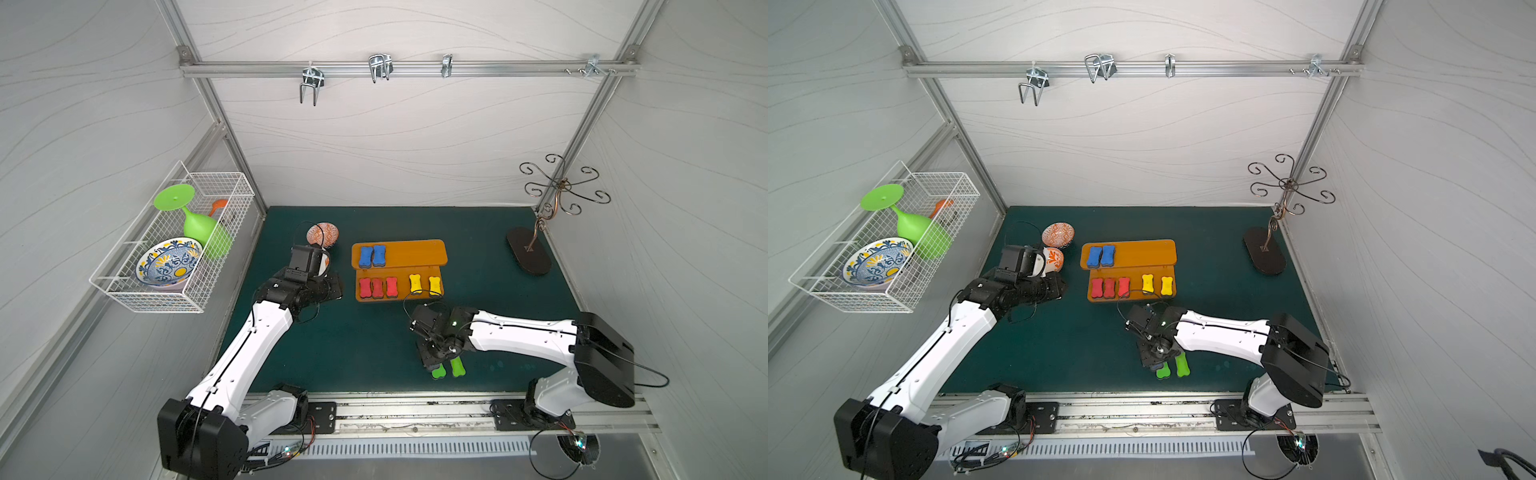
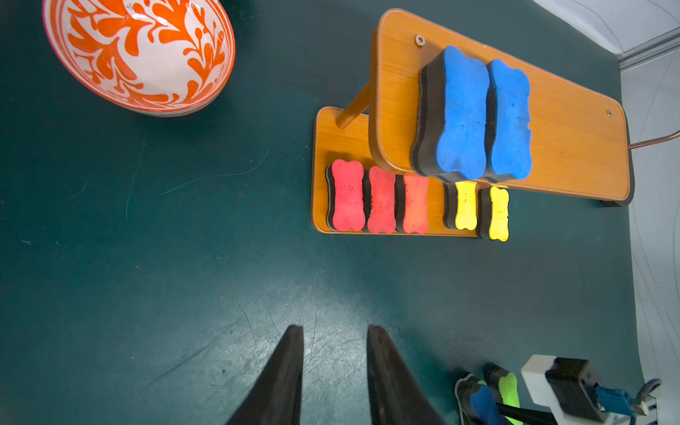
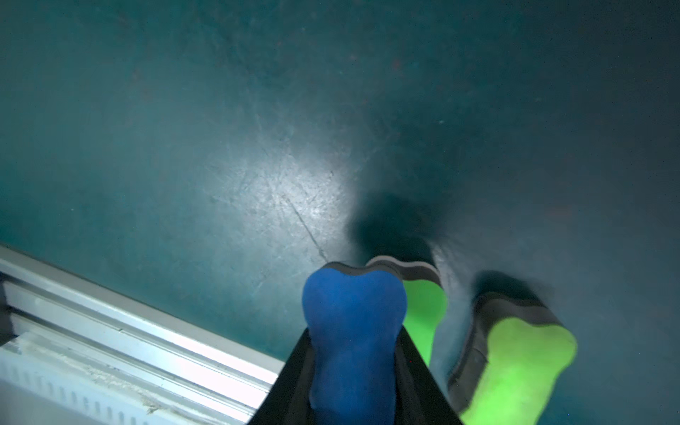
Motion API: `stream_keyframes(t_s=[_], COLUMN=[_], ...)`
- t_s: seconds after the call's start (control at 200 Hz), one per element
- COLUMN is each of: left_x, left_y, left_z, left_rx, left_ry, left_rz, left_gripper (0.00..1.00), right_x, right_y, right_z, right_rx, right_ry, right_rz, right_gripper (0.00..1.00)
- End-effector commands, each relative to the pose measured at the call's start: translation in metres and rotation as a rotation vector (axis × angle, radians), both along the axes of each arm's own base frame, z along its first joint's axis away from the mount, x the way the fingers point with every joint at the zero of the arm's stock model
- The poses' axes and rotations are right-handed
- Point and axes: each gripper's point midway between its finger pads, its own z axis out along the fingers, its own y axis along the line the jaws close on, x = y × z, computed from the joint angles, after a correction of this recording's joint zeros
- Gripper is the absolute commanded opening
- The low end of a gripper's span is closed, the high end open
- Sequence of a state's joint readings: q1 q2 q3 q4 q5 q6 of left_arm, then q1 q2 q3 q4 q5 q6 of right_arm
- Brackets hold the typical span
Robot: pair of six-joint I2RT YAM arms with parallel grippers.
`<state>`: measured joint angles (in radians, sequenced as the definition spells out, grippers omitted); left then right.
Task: Remove the whiteboard erasers from the shelf
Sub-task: Place the whiteboard eraser at the center of the board.
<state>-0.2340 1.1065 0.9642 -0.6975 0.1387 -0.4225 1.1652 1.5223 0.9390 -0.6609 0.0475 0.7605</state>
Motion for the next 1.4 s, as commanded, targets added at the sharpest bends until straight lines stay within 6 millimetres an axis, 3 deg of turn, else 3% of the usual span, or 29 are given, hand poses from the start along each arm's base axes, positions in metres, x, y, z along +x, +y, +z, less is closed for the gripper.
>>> stream_keyframes(t_s=[0.0,0.27,0.445,0.685,0.84,1.075,1.395], left_x=[0.007,0.008,0.009,0.009,0.009,0.01,0.011], left_y=[-0.002,0.0,0.002,0.003,0.004,0.004,0.007], left_z=[0.008,0.005,0.005,0.006,0.005,0.007,0.008], left_rx=[-0.014,-0.001,0.007,0.01,0.012,0.011,0.021], left_ry=[-0.046,-0.04,-0.037,-0.039,-0.037,-0.042,-0.039], left_rz=[0.001,0.005,0.009,0.013,0.016,0.018,0.026], left_gripper=[0.33,0.33,0.33,0.33,0.33,0.33,0.32], right_x=[-0.005,-0.004,-0.005,-0.003,0.004,0.06,0.139], right_y=[0.02,0.036,0.035,0.031,0.031,0.034,0.064], right_z=[0.001,-0.013,-0.021,-0.013,0.003,0.062,0.12], right_rx=[0.072,0.058,0.029,0.028,0.032,0.121,0.223], right_ry=[0.029,0.063,0.086,0.078,0.053,-0.084,-0.252], right_rz=[0.022,0.055,0.053,0.042,0.048,-0.016,0.009], right_gripper=[0.34,0.36,0.41,0.6,0.64,0.65,0.67])
